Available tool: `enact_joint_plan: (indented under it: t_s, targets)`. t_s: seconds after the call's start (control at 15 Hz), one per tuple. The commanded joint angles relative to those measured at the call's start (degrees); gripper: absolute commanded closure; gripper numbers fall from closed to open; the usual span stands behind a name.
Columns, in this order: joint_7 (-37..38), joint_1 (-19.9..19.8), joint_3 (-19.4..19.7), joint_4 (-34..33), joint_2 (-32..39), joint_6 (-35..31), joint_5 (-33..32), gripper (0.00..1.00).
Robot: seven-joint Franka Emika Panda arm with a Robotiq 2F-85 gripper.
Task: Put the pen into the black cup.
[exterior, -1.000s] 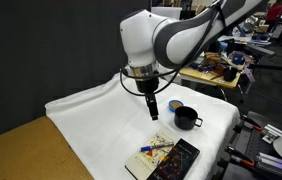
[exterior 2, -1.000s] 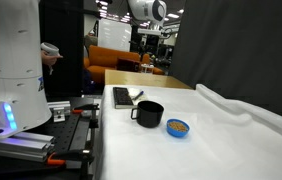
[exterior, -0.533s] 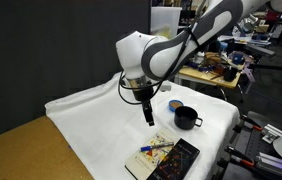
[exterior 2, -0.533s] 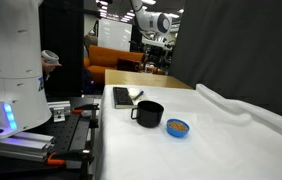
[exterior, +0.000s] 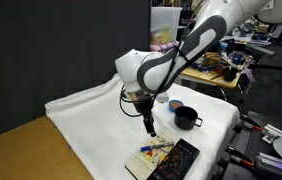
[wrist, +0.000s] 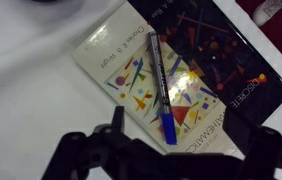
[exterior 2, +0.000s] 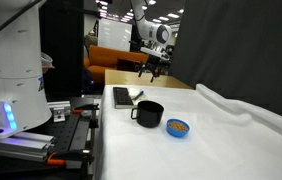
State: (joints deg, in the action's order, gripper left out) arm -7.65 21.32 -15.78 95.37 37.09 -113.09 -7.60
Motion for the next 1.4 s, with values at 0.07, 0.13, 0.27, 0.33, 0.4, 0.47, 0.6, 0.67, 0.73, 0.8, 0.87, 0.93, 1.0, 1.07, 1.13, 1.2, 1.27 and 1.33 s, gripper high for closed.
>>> enact_joint_plan:
  t_s: [0.07,0.13,0.27,0.33,0.4,0.47,0.6,0.67,0.73,0.8,0.87,0.93,1.0,1.07,1.13,1.2,1.27,1.33]
  targets:
    - [-0.15,-0.09,0.10,-0.30,-0.05,2.23,1.25,0.00]
    - [-0.44,-0.27,-0.12,-0.14,-0.40,2.28,1.58,0.00]
    - [-0.05,0.30,0.30,-0.35,0.30,0.98,0.66,0.00]
    - [-0.05,0.30,0.29,-0.35,0.27,1.00,0.70,0.00]
    - [-0.05,0.30,0.28,-0.35,0.27,1.02,0.72,0.00]
    - [-0.05,0.29,0.28,-0.35,0.27,1.03,0.72,0.00]
    - [-0.05,0.30,0.28,-0.35,0.27,1.05,0.73,0.00]
    - [-0.05,0.29,0.28,-0.35,0.27,1.05,0.73,0.00]
    - [-0.05,0.29,0.28,-0.35,0.27,1.06,0.73,0.00]
    - [0.24,0.39,0.40,-0.31,0.32,0.60,0.59,0.00]
    - [0.41,0.46,0.51,-0.66,0.78,0.62,0.56,0.00]
    - [0.68,0.59,0.71,-0.92,1.18,0.61,0.35,0.00]
    - [0.97,0.74,0.93,-1.42,1.94,0.90,0.17,0.00]
    - [1.29,0.91,1.21,-1.63,2.45,0.88,-0.17,0.00]
    - [1.29,0.94,1.33,-2.17,3.37,1.36,-0.14,0.00]
    - [1.35,1.02,1.42,-2.48,4.08,1.55,-0.16,0.00]
    - [1.55,1.24,1.58,-2.85,4.97,1.81,-0.34,0.00]
    - [1.55,1.33,1.57,-3.03,5.65,1.93,-0.34,0.00]
